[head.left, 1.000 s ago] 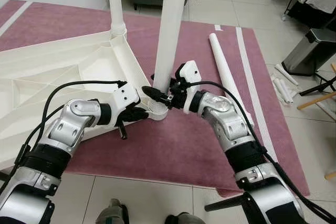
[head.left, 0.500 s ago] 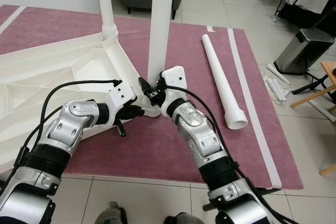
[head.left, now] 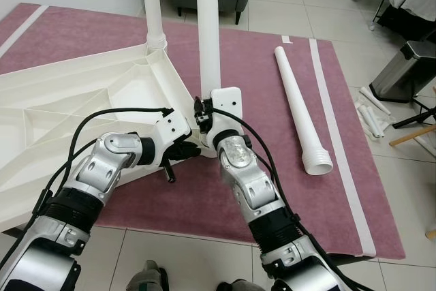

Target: Building children table

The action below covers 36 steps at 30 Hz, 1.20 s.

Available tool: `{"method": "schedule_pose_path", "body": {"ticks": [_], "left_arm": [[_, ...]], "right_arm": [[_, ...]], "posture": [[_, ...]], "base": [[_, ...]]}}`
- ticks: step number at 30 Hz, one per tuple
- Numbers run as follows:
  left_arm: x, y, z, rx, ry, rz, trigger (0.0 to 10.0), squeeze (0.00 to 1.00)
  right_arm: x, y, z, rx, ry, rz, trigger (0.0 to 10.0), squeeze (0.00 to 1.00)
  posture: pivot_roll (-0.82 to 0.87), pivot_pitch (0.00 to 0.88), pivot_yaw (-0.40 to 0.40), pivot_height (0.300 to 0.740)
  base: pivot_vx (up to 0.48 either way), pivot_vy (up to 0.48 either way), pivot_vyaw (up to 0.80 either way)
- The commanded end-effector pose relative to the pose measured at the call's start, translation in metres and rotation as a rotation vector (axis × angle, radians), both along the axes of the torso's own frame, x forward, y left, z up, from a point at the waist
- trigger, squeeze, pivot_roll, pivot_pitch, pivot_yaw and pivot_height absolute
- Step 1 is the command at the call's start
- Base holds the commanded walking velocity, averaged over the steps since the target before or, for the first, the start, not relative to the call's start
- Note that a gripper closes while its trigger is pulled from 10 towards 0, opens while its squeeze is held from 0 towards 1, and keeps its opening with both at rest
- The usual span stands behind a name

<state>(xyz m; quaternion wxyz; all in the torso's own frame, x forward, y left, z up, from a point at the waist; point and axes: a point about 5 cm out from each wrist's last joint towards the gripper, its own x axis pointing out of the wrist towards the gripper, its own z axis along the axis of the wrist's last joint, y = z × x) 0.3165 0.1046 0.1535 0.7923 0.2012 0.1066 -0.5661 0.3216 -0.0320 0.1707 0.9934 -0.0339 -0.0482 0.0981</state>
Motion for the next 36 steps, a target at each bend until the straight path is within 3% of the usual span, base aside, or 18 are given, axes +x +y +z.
{"method": "schedule_pose_path", "body": {"ticks": [1, 4, 11, 17, 24, 28, 33, 36], "left_arm": [[-0.003, 0.002, 0.017, -0.085, -0.040, -0.072, 0.0, 0.00], [-0.003, 0.001, 0.017, -0.085, -0.040, -0.072, 0.0, 0.00], [-0.002, 0.003, 0.018, -0.083, -0.042, -0.068, 0.0, 0.00], [0.000, 0.002, 0.019, -0.075, -0.042, -0.078, 0.0, 0.00], [0.000, 0.003, 0.021, -0.071, -0.044, -0.080, 0.0, 0.00], [0.000, 0.004, 0.021, -0.068, -0.042, -0.084, 0.0, 0.00], [-0.002, 0.004, 0.020, -0.069, -0.039, -0.087, 0.0, 0.00], [-0.002, 0.005, 0.020, -0.069, -0.039, -0.086, 0.0, 0.00]], "right_arm": [[-0.004, -0.019, -0.036, -0.035, 0.121, -0.091, 0.0, 0.00], [-0.005, -0.019, -0.035, -0.035, 0.100, -0.072, 0.0, 0.00], [-0.024, -0.033, -0.042, -0.040, -0.025, 0.135, 0.0, 0.00], [-0.024, -0.042, -0.054, -0.051, -0.003, 0.303, 0.0, 0.00], [-0.021, -0.045, -0.060, -0.066, 0.027, 0.384, 0.0, 0.00], [-0.019, -0.041, -0.059, -0.059, 0.026, 0.434, 0.0, 0.00], [-0.014, -0.020, -0.051, 0.006, -0.011, 0.502, 0.0, 0.00], [-0.015, -0.018, -0.054, 0.016, -0.010, 0.512, 0.0, 0.00]], "posture": [[0.14, 0.114, -0.028, 0.740], [0.14, 0.114, -0.028, 0.740], [0.14, 0.115, -0.016, 0.740], [0.15, 0.111, -0.002, 0.740], [0.16, 0.108, 0.003, 0.740], [0.16, 0.107, 0.004, 0.740], [0.18, 0.106, -0.001, 0.740], [0.18, 0.106, -0.001, 0.740]], "base": [[0.000, 0.000, 0.00], [0.000, 0.000, 0.00], [0.000, 0.000, 0.00], [0.000, 0.000, 0.00], [0.000, 0.000, 0.00], [0.000, 0.000, 0.00], [0.000, 0.000, 0.00], [0.000, 0.000, 0.00]]}}
